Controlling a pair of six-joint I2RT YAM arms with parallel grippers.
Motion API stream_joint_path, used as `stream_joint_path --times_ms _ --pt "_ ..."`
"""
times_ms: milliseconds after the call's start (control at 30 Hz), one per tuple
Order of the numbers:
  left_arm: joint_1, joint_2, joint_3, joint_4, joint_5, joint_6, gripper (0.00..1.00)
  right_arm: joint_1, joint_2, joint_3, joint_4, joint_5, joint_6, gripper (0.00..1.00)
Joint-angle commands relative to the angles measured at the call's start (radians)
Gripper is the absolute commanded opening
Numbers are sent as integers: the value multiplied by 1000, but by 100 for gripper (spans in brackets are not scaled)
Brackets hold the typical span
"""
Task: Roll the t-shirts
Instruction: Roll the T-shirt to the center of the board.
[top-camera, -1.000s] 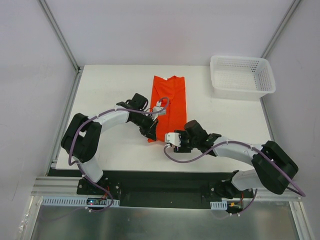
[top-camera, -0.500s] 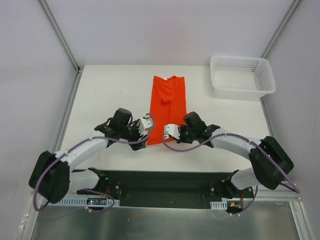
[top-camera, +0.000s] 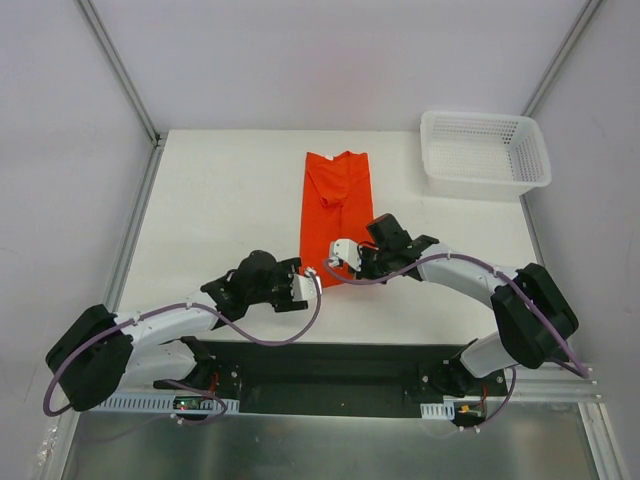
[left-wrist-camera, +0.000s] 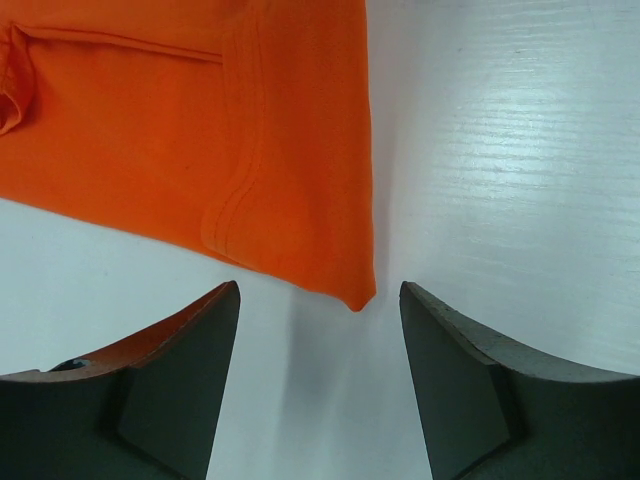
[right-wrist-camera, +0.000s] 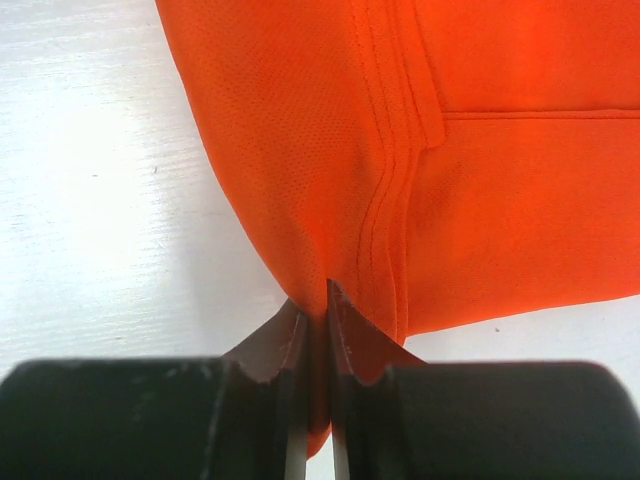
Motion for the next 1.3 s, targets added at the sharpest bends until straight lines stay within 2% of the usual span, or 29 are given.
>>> stream_joint_path --times_ms 0,167,567,667,700,733,800,833,900,933,1000,1067,1167,1267 --pt "-23 52 33 108 6 35 64 -3 -5 19 -28 -31 5 11" --pt "-58 103 39 112 31 69 61 -1 -11 19 -28 -33 14 11" --pt "-89 302 76 243 -79 185 51 -10 -18 30 -46 -65 77 11" --pt "-89 333 98 221 -90 201 33 -9 -16 35 -53 -64 83 11" --pt "-89 339 113 173 -93 201 27 -12 -13 35 -56 -67 83 11" --pt "-87 336 124 134 -98 190 12 -13 -12 36 -62 -67 79 11" --pt "-70 316 176 24 -64 165 2 -20 -8 47 -97 -73 72 11" --pt "-58 305 196 -106 -28 141 0 -24 -10 50 -111 -77 65 11" --pt "-20 264 246 -213 64 112 0 -46 -7 73 -181 -116 40 11" --pt "-4 249 265 -324 98 80 0 -53 1 84 -210 -135 33 11" --pt "31 228 323 -418 211 56 0 -76 11 125 -307 -192 6 11" --pt "57 239 355 -545 261 44 0 -96 31 156 -377 -255 -23 11" --pt "69 279 414 -674 321 50 0 -116 67 217 -516 -315 -85 11" --pt "98 325 466 -710 350 41 0 -128 116 275 -644 -352 -144 11"
